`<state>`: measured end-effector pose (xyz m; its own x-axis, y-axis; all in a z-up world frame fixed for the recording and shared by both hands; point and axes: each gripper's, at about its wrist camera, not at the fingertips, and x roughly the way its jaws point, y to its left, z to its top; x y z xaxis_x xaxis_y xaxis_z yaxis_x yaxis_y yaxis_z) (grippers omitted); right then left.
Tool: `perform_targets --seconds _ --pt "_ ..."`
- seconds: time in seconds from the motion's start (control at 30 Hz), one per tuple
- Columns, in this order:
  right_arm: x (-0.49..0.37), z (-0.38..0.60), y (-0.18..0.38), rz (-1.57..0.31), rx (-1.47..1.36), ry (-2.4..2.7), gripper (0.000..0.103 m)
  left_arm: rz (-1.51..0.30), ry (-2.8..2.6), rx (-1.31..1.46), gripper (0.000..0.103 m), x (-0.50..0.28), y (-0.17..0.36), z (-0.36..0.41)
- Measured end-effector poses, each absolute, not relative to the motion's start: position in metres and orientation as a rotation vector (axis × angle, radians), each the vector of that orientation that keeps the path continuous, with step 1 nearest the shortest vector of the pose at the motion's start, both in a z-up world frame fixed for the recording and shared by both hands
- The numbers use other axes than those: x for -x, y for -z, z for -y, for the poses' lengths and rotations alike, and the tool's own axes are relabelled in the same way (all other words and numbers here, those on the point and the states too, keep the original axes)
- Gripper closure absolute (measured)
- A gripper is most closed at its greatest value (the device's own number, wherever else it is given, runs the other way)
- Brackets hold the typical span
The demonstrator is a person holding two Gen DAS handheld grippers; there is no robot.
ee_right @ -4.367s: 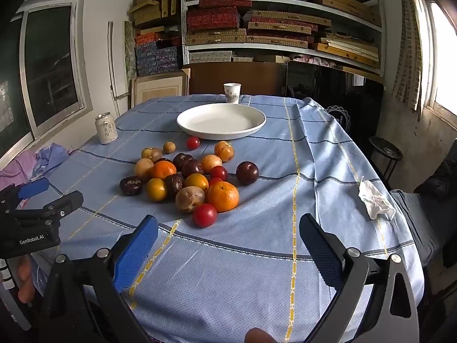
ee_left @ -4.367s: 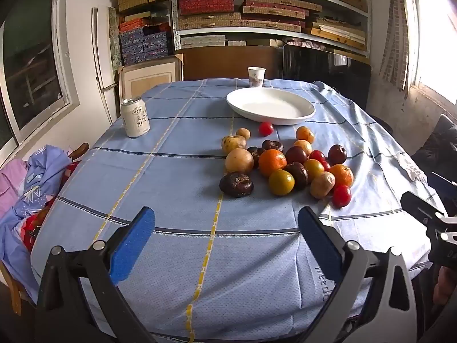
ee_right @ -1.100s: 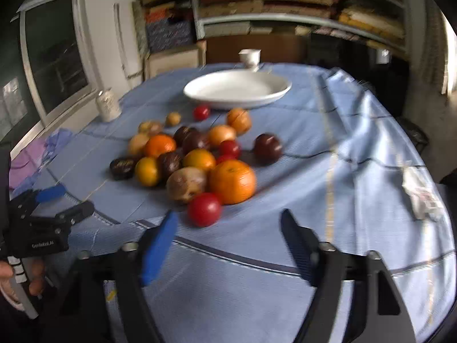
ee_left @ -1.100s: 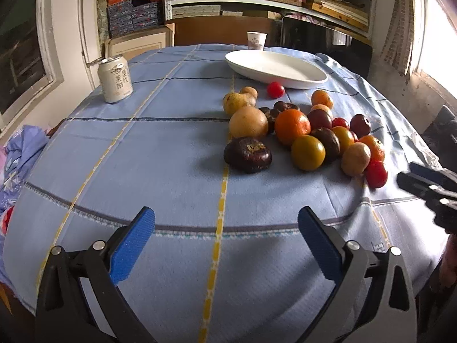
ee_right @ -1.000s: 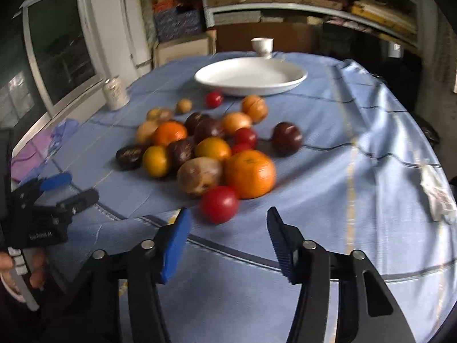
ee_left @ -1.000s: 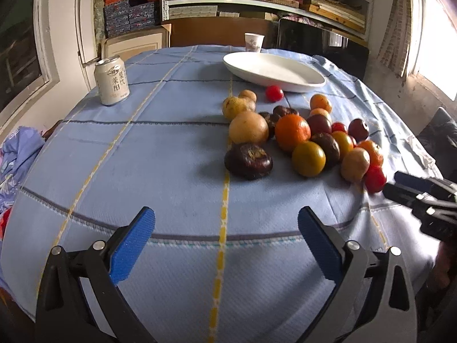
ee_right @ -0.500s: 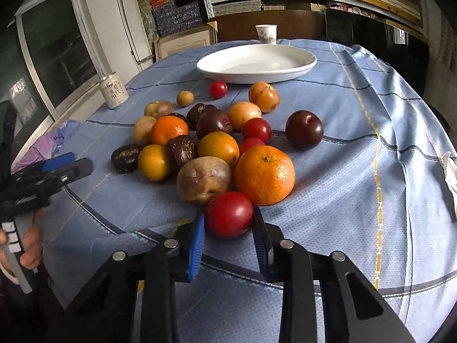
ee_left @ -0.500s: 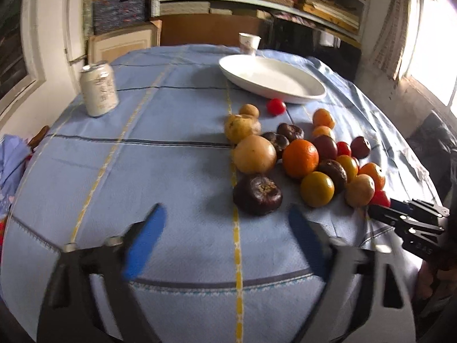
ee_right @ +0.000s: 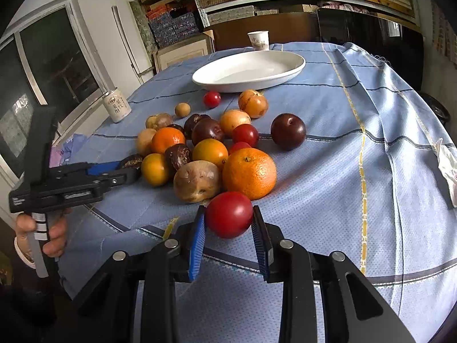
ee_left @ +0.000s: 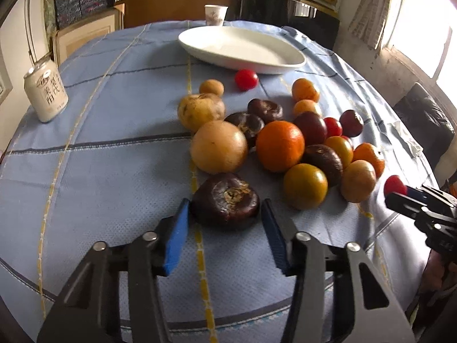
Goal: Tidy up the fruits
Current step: 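Carry both fruits over the white plate and open both tools to release them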
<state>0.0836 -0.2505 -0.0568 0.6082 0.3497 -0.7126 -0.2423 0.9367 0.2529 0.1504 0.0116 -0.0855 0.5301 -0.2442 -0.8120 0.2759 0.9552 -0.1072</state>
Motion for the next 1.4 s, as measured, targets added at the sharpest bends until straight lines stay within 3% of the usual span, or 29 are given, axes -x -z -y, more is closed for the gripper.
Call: perform_targets --seconds 0.37,0.57,0.8,0.97,1.17,1.2,1.23,1.33,1.4 --pt "-0.109 0.258 0.022 -0.830 -0.154 -0.449 0.071 -0.973 0.355 -0.033 0.056 -0.154 0.081 -0.015" --pt "-0.176 0.258 -0.008 -0.773 -0.111 -0.429 0.071 -0.882 0.406 -0.029 0.056 -0.169 0.027 -0.025" --pt "-0.300 0.253 0.010 -0.857 -0.176 -0.377 0.071 -0.839 0.429 -0.040 0.056 -0.284 -0.013 -0.001" --pt "-0.357 0.243 0.032 -0.932 -0.141 -0.326 0.071 -0.936 0.422 -0.034 0.056 -0.375 0.009 0.026" --pt "-0.380 0.237 0.048 -0.988 -0.138 -0.329 0.070 -1.021 0.415 -0.042 0.055 -0.409 0.042 0.042" --pt "-0.381 0.237 0.048 -0.987 -0.137 -0.329 0.070 -1.027 0.405 -0.052 0.049 -0.410 0.045 0.046" --pt "-0.381 0.239 0.047 -0.984 -0.143 -0.331 0.068 -1.023 0.394 -0.059 0.035 -0.408 0.044 0.046" --pt "-0.367 0.248 0.036 -0.951 -0.197 -0.358 0.058 -0.951 0.378 -0.065 0.015 -0.390 0.029 0.042" --pt "-0.353 0.253 0.026 -0.908 -0.202 -0.371 0.053 -0.889 0.360 -0.078 0.009 -0.369 0.015 0.036"
